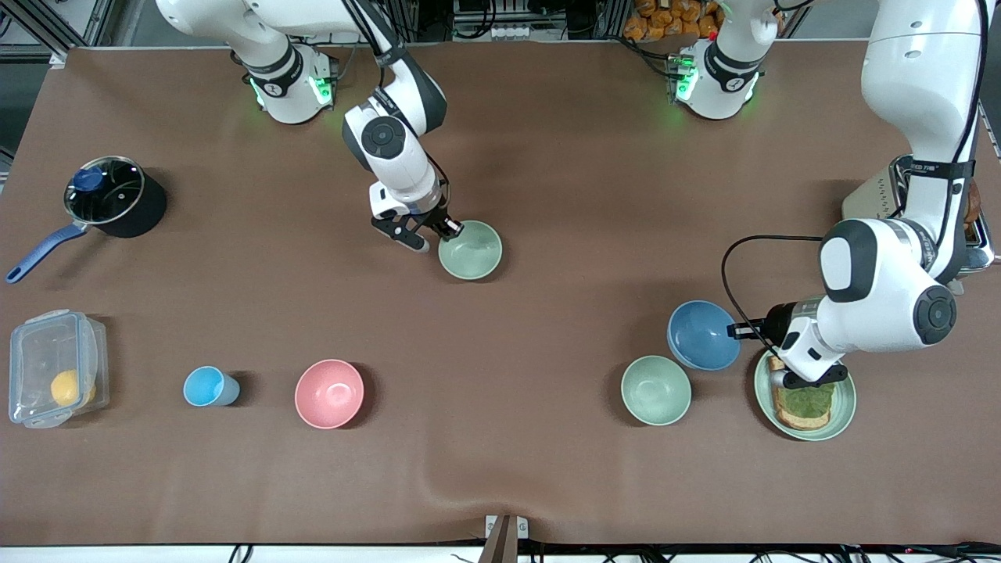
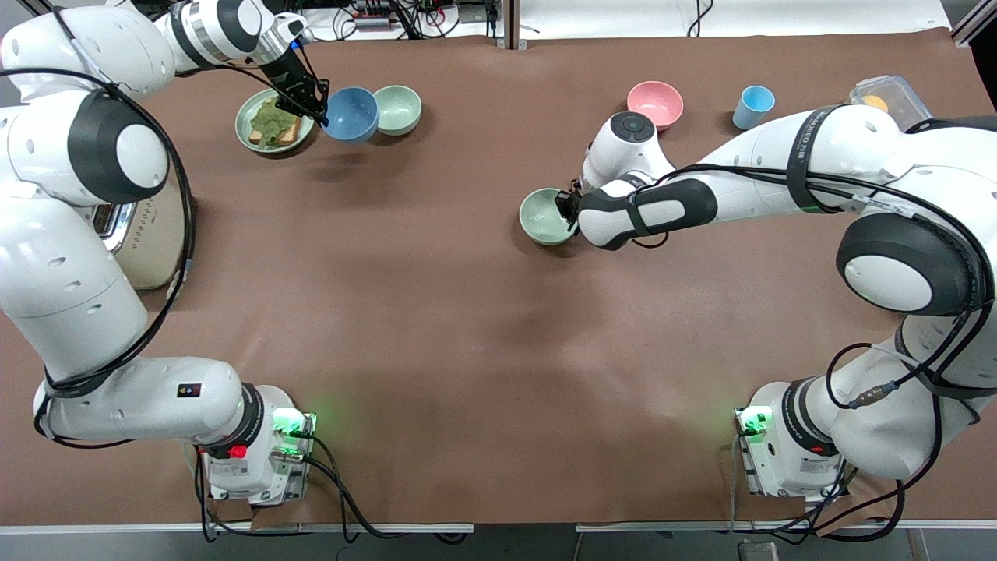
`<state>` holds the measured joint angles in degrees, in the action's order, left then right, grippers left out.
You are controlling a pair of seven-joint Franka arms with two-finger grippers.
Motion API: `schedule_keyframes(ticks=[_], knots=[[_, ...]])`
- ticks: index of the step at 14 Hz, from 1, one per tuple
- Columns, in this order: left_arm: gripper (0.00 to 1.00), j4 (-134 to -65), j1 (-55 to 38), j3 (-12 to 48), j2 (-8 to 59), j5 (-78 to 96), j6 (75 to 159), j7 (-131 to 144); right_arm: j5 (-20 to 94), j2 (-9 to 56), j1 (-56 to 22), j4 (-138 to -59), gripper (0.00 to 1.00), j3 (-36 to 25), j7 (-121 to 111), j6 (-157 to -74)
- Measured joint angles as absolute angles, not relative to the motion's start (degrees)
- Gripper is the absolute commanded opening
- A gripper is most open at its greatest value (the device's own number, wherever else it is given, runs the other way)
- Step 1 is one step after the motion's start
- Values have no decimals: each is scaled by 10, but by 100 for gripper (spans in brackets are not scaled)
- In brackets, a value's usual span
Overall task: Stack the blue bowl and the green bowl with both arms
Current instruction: 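Carry the green bowl with the right gripper while the left gripper carries the blue bowl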
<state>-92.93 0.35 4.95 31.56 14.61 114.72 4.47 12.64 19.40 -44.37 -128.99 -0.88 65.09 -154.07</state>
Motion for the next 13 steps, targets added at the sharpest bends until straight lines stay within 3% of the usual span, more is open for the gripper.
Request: schedule_keyframes(ticks=[4,9,13], knots=[[0,-929,3,49,316,146,1147,45,126,192,-443,-1278,100,-16,677,-1503],[0,-929,-4,61,313,146,1147,79,130,167,-397,-1200,100,-22,702,-1334],[0,-929,-7,111,305,146,1147,164,217,171,-333,-1193,100,-25,702,-1312]])
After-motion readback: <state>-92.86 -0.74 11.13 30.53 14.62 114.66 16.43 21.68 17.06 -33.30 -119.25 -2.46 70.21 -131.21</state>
